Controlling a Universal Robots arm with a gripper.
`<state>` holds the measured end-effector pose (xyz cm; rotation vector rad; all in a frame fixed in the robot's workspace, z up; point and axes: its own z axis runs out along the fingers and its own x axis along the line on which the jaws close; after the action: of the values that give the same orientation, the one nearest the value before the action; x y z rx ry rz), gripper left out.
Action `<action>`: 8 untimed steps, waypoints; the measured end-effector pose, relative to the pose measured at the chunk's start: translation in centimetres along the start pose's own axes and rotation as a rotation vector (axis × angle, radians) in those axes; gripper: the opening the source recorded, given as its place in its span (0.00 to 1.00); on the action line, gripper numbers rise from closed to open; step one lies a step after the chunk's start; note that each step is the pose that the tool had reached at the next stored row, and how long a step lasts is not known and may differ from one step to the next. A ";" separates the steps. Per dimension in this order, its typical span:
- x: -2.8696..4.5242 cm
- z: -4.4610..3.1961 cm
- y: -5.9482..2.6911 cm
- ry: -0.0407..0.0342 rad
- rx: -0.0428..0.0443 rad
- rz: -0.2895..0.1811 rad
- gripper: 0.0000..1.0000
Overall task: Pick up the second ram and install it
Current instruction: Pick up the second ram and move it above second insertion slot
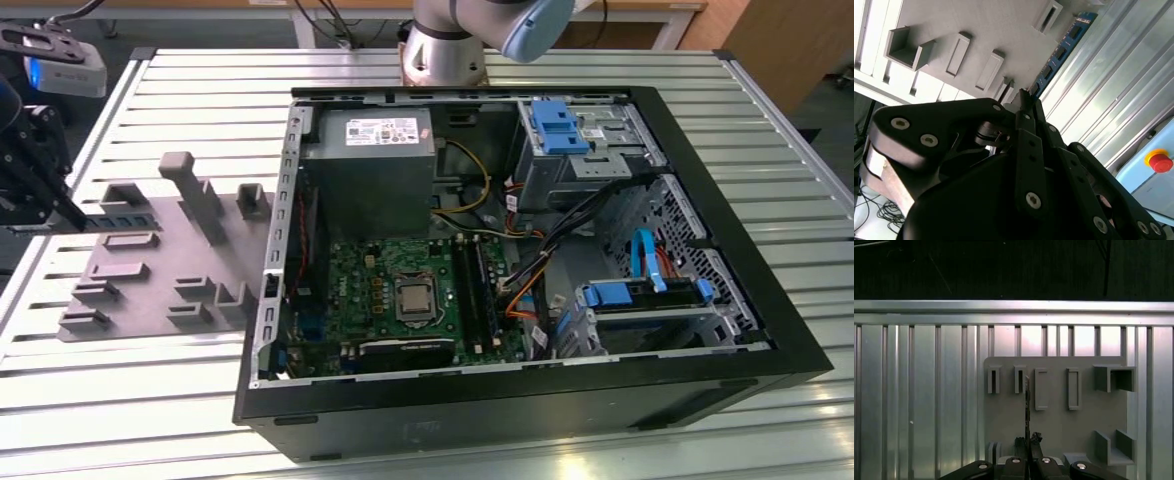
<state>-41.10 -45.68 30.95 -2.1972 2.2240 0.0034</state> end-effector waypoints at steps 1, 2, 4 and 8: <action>0.00 -0.08 0.00 0.0001 -0.0001 0.000 0.14; 0.00 -0.15 0.00 0.0001 -0.0001 0.000 0.14; 0.00 -0.28 0.00 0.0001 -0.0001 0.000 0.14; -0.01 -0.53 0.00 0.0000 -0.0001 0.000 0.14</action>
<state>-41.10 -45.68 31.48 -2.1973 2.2240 0.0035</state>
